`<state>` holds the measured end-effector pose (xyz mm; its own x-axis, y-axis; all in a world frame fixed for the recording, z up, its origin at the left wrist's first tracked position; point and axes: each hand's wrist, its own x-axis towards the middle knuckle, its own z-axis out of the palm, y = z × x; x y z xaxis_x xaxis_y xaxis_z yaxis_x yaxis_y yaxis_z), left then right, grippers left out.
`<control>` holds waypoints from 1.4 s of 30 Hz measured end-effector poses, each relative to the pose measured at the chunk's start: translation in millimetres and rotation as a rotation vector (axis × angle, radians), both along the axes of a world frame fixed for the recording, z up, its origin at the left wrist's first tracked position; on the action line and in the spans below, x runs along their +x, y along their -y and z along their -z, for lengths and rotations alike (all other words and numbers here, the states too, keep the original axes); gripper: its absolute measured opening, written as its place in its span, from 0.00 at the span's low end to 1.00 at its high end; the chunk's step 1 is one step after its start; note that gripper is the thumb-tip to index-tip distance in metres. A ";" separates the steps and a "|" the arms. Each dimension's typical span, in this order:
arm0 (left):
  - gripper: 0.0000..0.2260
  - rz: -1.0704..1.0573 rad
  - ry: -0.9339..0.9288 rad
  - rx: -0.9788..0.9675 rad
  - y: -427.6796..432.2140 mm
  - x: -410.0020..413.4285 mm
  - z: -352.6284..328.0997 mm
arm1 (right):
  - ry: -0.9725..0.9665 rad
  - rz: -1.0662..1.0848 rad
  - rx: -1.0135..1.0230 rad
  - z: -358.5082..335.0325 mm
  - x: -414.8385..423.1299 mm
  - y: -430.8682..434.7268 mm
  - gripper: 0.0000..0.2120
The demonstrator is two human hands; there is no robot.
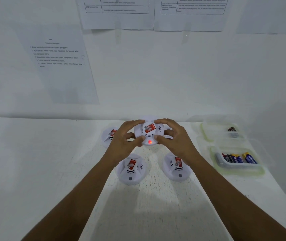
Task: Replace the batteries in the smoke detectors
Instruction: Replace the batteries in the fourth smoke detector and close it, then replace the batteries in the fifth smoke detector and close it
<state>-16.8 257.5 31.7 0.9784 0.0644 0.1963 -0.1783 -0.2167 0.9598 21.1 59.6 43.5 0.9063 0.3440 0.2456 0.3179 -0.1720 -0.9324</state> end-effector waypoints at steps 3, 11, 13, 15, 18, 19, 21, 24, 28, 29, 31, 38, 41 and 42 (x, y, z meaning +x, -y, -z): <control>0.22 0.007 -0.001 -0.008 -1.2 1.4 1.0 | 0.017 -0.009 -0.010 0.5 0.7 0.0 0.20; 0.22 0.009 0.025 0.007 -5.6 5.8 6.2 | 0.036 -0.021 -0.025 5.6 7.4 -3.2 0.22; 0.22 -0.003 0.046 0.036 -6.5 7.4 8.3 | 0.044 -0.017 -0.033 6.8 8.7 -4.9 0.21; 0.21 -0.029 0.070 0.112 -7.8 10.6 12.7 | 0.052 -0.002 -0.064 10.0 11.0 -7.0 0.21; 0.20 -0.019 0.039 0.252 -13.3 17.9 23.2 | 0.028 0.034 -0.161 17.5 16.9 -9.8 0.20; 0.21 -0.028 0.021 0.334 -15.7 21.1 27.9 | 0.027 0.038 -0.216 20.6 19.5 -10.7 0.20; 0.22 -0.083 0.002 0.526 -19.4 27.2 36.3 | 0.040 0.037 -0.328 25.1 23.5 -12.7 0.19; 0.23 -0.099 -0.046 0.769 -21.4 35.4 40.3 | 0.052 0.035 -0.433 30.2 29.8 -17.8 0.17; 0.22 -0.014 -0.084 0.975 -21.6 45.3 41.7 | 0.072 0.036 -0.550 36.2 36.8 -25.2 0.15; 0.22 -0.010 -0.078 1.005 -21.7 47.5 41.8 | 0.070 0.037 -0.575 36.9 38.0 -26.8 0.15; 0.22 -0.019 -0.083 1.037 -21.3 50.0 40.6 | 0.078 0.057 -0.589 37.6 39.8 -29.3 0.14; 0.23 -0.047 -0.141 1.139 -18.5 59.0 33.1 | 0.125 0.134 -0.602 40.4 47.5 -36.1 0.12; 0.23 -0.051 -0.142 1.156 -15.5 62.1 30.1 | 0.164 0.149 -0.612 37.8 48.0 -33.6 0.15; 0.23 -0.062 -0.121 1.139 -14.2 62.5 30.1 | 0.190 0.168 -0.591 35.0 48.3 -29.7 0.15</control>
